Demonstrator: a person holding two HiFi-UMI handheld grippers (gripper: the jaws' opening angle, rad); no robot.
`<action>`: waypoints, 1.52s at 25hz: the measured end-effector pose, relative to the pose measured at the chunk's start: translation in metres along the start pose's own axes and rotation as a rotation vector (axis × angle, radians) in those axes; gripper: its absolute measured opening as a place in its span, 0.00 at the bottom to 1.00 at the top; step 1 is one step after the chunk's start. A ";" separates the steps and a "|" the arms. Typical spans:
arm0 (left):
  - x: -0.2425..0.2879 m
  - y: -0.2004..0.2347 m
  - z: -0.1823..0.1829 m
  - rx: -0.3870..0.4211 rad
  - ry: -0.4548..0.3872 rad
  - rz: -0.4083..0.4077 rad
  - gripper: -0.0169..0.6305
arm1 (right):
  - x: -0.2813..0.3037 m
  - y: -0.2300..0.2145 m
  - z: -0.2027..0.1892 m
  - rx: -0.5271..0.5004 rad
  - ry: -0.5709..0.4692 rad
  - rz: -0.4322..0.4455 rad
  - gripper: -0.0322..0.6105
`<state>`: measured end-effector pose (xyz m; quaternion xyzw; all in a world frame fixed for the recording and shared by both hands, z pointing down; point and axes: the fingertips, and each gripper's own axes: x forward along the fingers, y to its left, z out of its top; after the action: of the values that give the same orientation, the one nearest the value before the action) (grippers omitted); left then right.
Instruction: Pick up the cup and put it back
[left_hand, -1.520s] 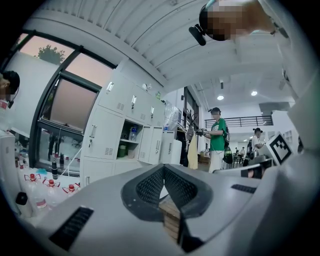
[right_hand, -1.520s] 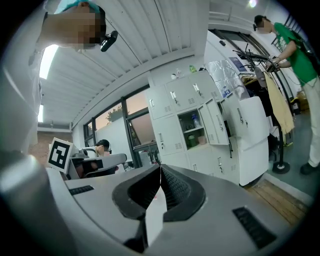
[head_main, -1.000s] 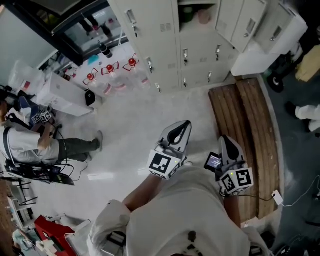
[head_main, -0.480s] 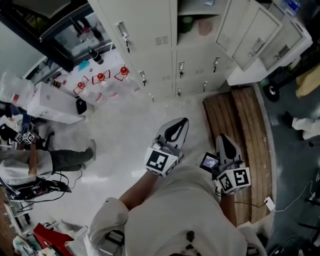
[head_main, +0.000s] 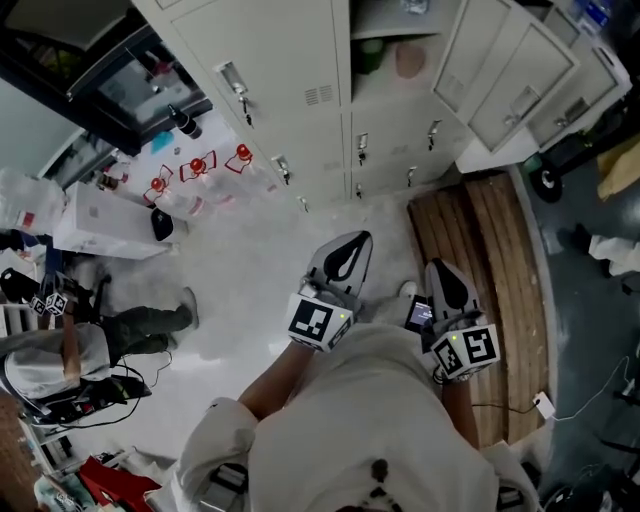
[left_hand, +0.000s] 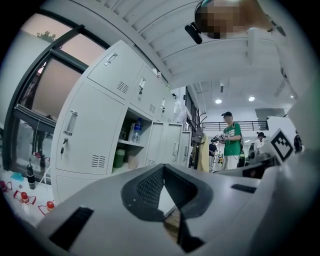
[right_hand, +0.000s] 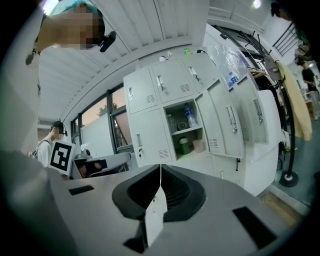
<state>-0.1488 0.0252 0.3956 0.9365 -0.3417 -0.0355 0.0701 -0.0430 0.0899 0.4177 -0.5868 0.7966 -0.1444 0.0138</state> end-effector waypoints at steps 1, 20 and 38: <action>0.003 0.002 0.000 -0.002 0.004 0.007 0.04 | 0.005 -0.004 0.000 0.001 0.006 0.002 0.09; 0.143 0.023 0.005 0.038 -0.005 0.294 0.04 | 0.108 -0.132 0.043 -0.066 0.080 0.298 0.09; 0.277 0.065 -0.023 0.063 0.015 0.427 0.04 | 0.149 -0.193 0.064 -0.117 0.125 0.496 0.09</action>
<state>0.0241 -0.1998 0.4235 0.8447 -0.5330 -0.0024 0.0492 0.1032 -0.1154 0.4258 -0.3631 0.9225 -0.1261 -0.0346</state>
